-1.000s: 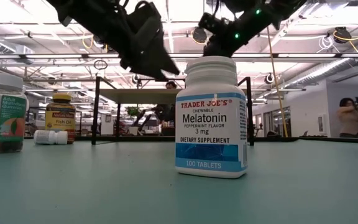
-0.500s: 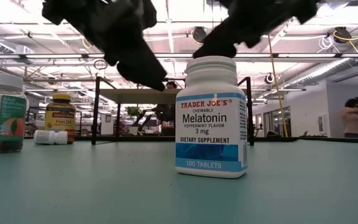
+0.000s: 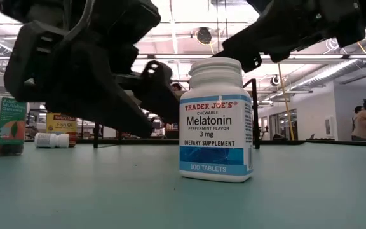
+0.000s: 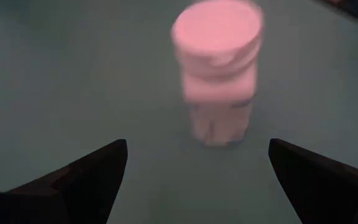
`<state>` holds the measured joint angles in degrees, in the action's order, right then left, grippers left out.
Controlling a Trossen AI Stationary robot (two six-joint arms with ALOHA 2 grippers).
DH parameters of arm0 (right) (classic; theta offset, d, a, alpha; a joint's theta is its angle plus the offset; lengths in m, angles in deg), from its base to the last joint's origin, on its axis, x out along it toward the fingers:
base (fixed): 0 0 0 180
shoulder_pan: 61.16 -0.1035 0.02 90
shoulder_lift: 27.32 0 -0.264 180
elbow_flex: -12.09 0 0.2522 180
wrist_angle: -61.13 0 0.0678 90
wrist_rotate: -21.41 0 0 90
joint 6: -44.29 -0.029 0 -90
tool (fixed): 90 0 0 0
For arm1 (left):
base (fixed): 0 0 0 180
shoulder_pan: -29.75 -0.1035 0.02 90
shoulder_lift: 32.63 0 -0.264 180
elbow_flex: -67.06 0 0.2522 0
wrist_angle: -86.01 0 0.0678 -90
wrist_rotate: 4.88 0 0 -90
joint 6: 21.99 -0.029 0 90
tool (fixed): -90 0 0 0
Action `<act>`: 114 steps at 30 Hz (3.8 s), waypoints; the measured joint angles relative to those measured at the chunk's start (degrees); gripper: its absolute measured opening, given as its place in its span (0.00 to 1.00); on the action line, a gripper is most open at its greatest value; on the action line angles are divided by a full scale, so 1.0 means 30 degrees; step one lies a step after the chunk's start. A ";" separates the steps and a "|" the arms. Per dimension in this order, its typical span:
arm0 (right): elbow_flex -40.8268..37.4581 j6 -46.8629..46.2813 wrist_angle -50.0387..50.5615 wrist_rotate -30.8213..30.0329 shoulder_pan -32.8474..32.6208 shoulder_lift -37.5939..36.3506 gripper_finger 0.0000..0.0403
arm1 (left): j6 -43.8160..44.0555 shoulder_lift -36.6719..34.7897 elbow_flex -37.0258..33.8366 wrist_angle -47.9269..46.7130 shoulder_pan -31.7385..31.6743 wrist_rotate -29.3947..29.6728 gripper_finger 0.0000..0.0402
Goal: Pick and place medicine bottles onto shelf by color
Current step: Put the bottom small white medicine bottle on the shelf
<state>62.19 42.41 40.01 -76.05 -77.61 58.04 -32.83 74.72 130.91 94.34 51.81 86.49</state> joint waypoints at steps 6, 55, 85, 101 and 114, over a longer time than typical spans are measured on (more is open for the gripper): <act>-0.0003 0.0399 -0.0395 0.0017 0.0380 0.0000 0.67 | -0.0581 0.1380 0.0006 0.3066 -0.0608 -0.2956 0.98; -0.0010 0.0361 -0.0226 -0.2459 0.0323 0.0192 0.67 | 0.3205 -0.0724 0.0006 0.2669 -0.1702 0.7539 0.40; -0.0010 -0.0626 0.0734 -0.4084 0.0749 0.0208 0.42 | 0.3815 -0.0702 0.0005 0.2302 -0.2769 0.7426 0.64; 0.0090 0.0799 0.2431 -0.4501 0.1659 -0.2080 0.42 | 0.4505 -0.0702 0.0006 0.1274 -0.3387 0.7408 0.88; 0.4112 0.4623 0.8462 -0.3639 0.4510 -0.3624 0.42 | 0.4736 -0.0702 0.0006 0.1879 -0.3336 0.7047 0.87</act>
<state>74.53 56.28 65.39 -86.96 -64.09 47.17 -18.62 72.62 130.92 99.98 41.80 107.63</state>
